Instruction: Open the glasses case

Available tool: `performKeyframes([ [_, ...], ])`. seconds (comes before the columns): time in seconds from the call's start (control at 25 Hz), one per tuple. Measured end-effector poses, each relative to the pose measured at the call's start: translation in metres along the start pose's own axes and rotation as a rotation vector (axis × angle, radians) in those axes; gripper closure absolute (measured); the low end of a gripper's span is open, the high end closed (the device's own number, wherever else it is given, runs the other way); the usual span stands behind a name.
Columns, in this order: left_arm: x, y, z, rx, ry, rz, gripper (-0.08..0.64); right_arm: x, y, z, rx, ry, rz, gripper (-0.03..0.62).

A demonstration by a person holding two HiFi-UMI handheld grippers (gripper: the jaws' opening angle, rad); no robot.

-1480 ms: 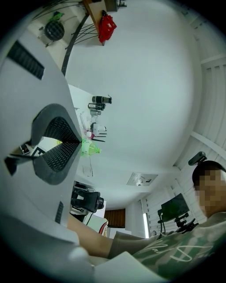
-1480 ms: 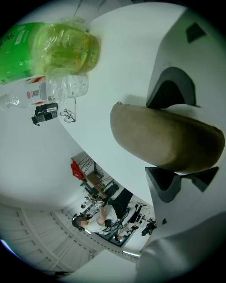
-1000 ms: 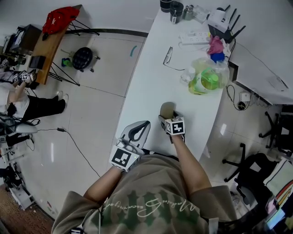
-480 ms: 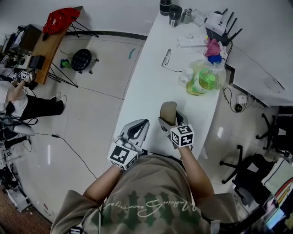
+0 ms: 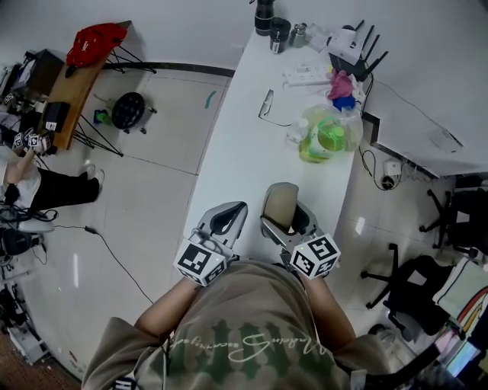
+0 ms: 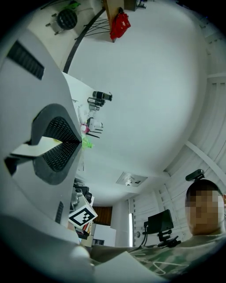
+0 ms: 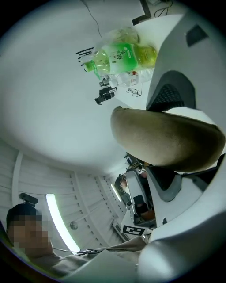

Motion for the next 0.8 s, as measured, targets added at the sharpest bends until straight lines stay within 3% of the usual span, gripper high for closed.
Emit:
performKeyframes([
  [0.2,0.012,-0.003,0.006,-0.041,-0.029,0.019,0.554,0.017,0.021,-0.016,0.015,0.027,0.056,0.199],
  [0.48,0.029,-0.004,0.022,-0.128,0.046,0.028,0.554,0.033,0.038,-0.031,0.027,0.059,0.105,0.199],
  [0.64,0.03,-0.007,0.029,-0.181,0.035,0.036,0.549,0.034,0.041,-0.038,0.021,0.107,0.106,0.199],
  [0.8,0.034,-0.007,0.032,-0.22,0.066,0.039,0.529,0.033,0.04,-0.043,0.03,0.095,0.11,0.199],
])
Point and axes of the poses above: the fingertips, and each gripper's own axes: y backward along the fingers, z to its right, x out of its top, the point moved 6 cm from there along y, backward along the fingers, and after that the axes turned 12 degrees about -y, right-handed, at the moved point
